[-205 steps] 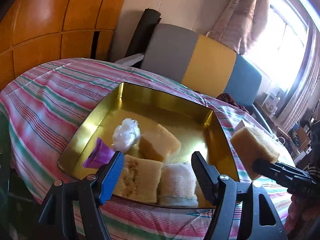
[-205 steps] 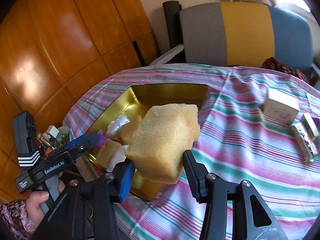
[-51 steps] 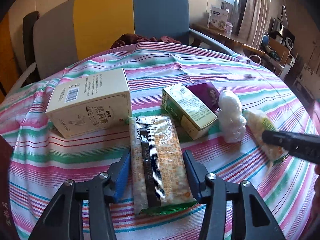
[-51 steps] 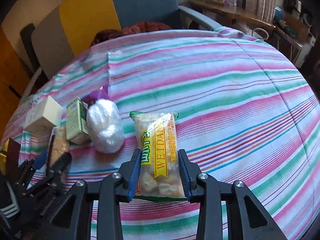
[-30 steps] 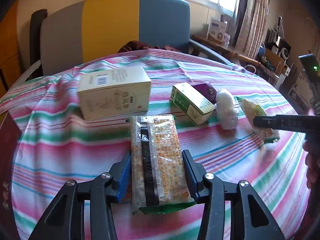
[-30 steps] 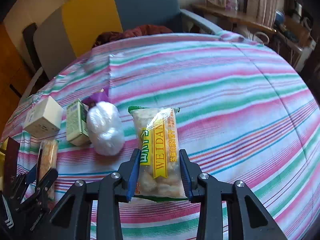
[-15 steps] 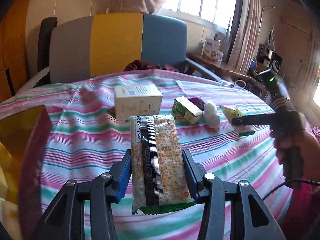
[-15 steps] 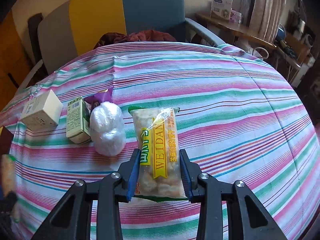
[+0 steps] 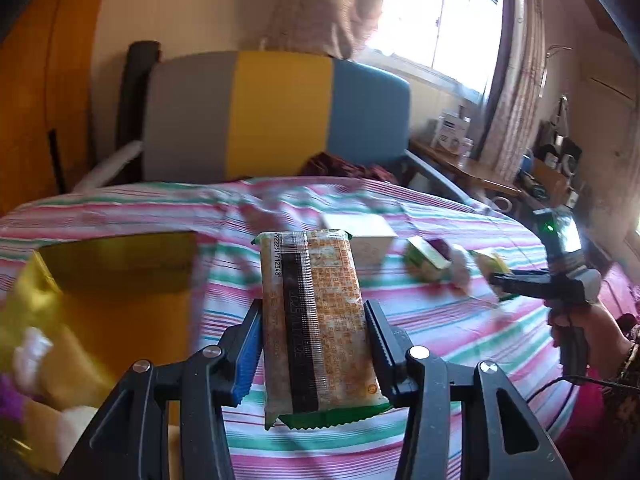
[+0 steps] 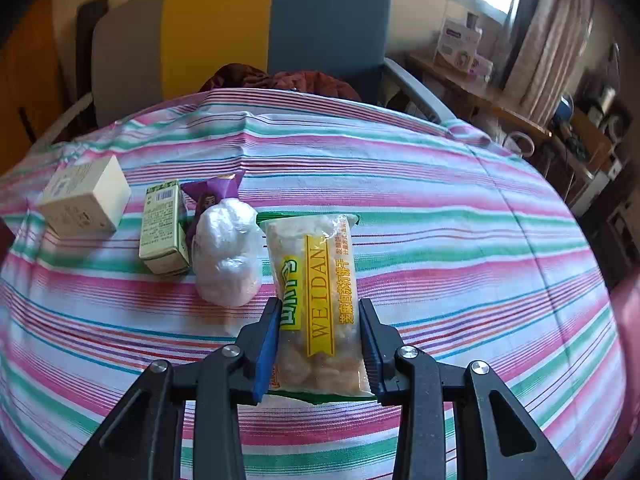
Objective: Organize objects
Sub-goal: 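Carry the biscuit pack and WEIDAN bag with both tools over the gold tray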
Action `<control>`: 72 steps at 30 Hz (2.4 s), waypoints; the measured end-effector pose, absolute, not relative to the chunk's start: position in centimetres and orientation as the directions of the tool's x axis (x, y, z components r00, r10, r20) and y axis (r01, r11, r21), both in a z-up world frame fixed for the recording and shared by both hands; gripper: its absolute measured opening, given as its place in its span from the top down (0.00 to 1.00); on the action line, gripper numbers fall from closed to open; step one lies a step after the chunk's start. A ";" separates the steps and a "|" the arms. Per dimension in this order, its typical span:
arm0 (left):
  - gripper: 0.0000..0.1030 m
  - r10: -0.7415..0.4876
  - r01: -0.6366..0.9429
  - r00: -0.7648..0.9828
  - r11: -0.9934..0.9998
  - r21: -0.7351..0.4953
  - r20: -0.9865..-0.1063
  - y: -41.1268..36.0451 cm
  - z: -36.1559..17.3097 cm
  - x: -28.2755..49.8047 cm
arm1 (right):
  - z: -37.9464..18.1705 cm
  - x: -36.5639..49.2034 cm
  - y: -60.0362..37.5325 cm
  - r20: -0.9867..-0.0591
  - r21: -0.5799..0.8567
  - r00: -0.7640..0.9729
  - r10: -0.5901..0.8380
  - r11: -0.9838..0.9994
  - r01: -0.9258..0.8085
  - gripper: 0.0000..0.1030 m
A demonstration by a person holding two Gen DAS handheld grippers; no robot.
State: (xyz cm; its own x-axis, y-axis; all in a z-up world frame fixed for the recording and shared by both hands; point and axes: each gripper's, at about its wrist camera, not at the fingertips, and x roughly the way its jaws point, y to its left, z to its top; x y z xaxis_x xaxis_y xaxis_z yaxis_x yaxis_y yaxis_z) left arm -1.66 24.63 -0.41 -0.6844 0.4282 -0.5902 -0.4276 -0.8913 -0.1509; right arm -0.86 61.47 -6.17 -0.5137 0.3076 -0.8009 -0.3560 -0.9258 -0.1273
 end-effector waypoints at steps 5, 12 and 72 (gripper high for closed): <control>0.53 0.389 -0.379 -0.705 -0.913 -0.148 -0.593 21.1 0.1 -2.9 | -5.9 -0.8 60.5 -0.780 -0.169 -0.532 0.330 -0.929 -0.330 0.63; 0.53 0.345 -0.301 -0.685 -0.936 -0.182 -0.641 16.6 -0.8 -5.4 | -4.9 -0.5 59.0 -0.731 -0.201 -0.589 0.346 -0.933 -0.299 0.63; 0.51 0.171 0.048 -0.731 -0.953 -0.300 -0.661 -1.1 -4.3 -3.0 | -3.0 -7.5 20.7 -0.805 0.249 -0.483 -0.343 -0.936 0.250 0.63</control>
State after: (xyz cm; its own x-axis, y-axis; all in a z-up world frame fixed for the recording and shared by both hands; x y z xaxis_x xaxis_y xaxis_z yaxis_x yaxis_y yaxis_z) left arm -3.00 -1.11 -4.33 -0.7310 0.1712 -0.6606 0.0479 -0.9528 -0.2999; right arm -7.48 20.73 -2.95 -0.4833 -0.3435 -0.8052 0.2500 -0.9357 0.2490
